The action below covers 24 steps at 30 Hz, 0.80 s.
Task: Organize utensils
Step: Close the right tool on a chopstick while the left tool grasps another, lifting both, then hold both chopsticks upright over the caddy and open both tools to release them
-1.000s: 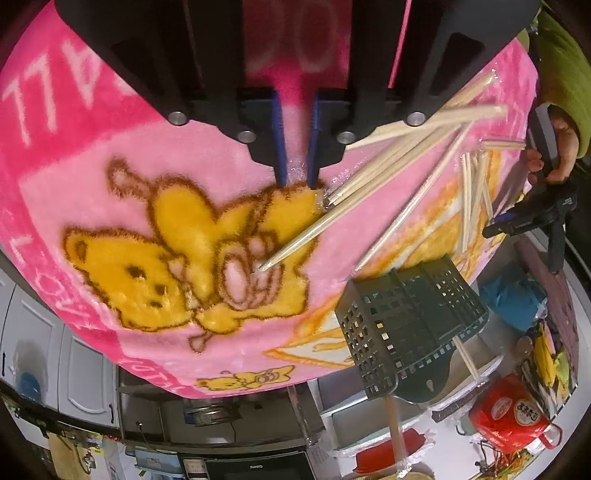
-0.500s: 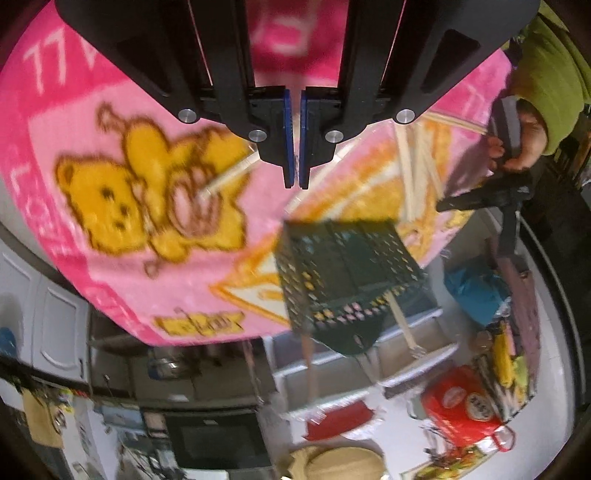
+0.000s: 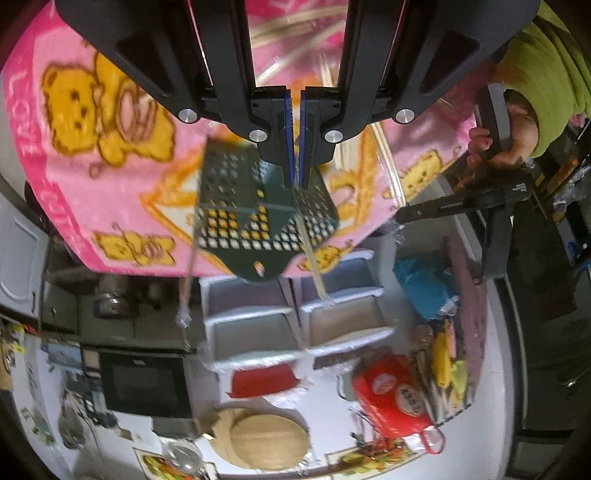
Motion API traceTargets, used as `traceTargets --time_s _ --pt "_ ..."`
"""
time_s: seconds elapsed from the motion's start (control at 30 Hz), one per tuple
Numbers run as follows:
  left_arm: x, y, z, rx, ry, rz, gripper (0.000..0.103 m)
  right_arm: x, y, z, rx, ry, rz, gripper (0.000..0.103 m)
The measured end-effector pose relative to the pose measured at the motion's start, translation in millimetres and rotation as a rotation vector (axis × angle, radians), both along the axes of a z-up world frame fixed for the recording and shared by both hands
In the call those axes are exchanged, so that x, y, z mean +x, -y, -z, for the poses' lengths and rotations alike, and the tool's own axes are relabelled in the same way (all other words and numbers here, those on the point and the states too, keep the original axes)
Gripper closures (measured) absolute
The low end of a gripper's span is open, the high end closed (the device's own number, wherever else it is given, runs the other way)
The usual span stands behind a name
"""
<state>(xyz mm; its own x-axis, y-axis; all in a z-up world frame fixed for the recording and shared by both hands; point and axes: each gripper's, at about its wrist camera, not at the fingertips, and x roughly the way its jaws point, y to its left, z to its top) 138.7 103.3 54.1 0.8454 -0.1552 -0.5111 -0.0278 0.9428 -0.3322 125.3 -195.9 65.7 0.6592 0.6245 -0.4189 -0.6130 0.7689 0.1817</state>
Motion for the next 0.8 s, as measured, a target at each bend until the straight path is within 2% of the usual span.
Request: traceTargets --time_s 0.27,0.8 --pt "-8 23 -51 0.007 0.125 0.075 0.102 -2 -10 -35 0.021 0.09 -0.04 0.101" --pt "-15 46 -114 0.007 0.28 0.146 0.102 -3 6 -85 0.082 0.216 -0.009 0.101"
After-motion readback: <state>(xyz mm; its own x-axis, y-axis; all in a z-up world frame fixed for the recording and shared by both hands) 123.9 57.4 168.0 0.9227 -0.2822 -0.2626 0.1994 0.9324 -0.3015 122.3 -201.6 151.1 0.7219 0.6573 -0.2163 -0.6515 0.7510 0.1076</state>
